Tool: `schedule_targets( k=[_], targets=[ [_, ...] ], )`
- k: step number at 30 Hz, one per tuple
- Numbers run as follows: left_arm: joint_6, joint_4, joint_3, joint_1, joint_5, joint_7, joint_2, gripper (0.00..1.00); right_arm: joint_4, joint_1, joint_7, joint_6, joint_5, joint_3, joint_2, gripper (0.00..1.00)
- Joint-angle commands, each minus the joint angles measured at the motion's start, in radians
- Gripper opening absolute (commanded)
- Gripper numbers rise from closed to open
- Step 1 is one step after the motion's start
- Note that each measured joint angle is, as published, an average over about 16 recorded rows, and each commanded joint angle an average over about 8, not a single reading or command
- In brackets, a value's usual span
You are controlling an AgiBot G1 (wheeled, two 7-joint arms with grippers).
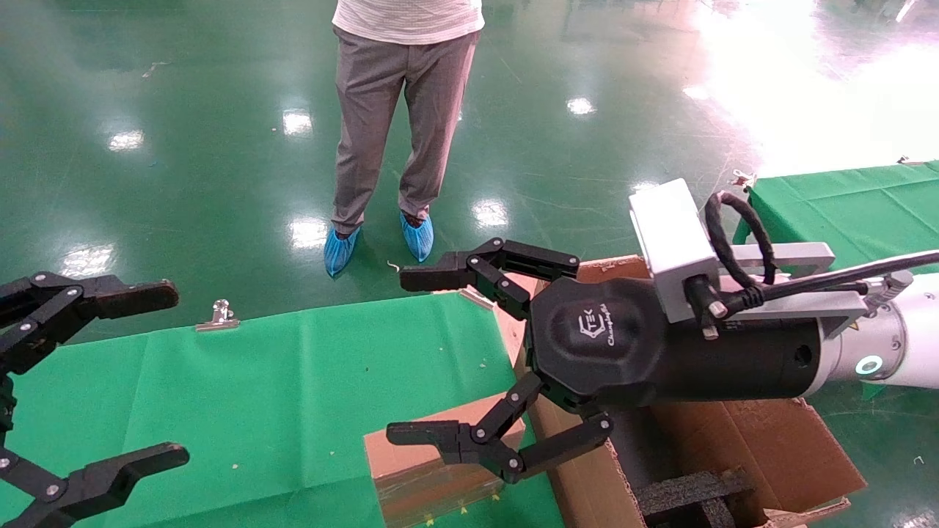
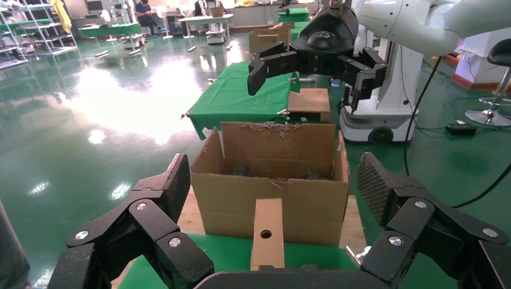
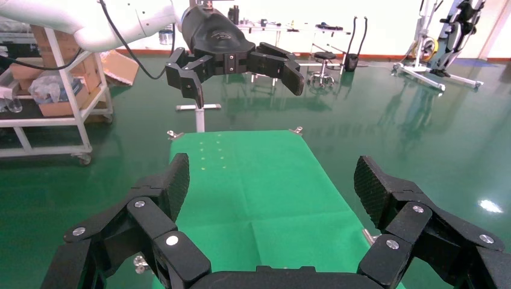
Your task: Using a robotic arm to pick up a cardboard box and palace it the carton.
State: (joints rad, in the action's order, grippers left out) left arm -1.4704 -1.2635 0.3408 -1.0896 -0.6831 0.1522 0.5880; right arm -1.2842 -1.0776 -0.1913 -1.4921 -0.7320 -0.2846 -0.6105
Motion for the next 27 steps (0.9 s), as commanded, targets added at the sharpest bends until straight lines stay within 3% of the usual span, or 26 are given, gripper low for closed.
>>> schedule_targets(
  k=[1,13,21,27],
  targets=[
    [0.000,0.000,0.000,0.000,0.000,0.000,0.000,1.00,0.000,0.000,0.000,0.000,0.000,0.000,0.000,1.00],
    [0.000,0.000,0.000,0.000,0.000,0.000,0.000,0.97,0.000,0.000,0.000,0.000,0.000,0.000,0.000,1.00],
    [0.000,0.000,0.000,0.000,0.000,0.000,0.000,0.03,0.000,0.000,0.000,0.000,0.000,0.000,0.000,1.00],
    [0.000,0.000,0.000,0.000,0.000,0.000,0.000,0.00,0.000,0.000,0.000,0.000,0.000,0.000,0.000,1.00]
  ],
)
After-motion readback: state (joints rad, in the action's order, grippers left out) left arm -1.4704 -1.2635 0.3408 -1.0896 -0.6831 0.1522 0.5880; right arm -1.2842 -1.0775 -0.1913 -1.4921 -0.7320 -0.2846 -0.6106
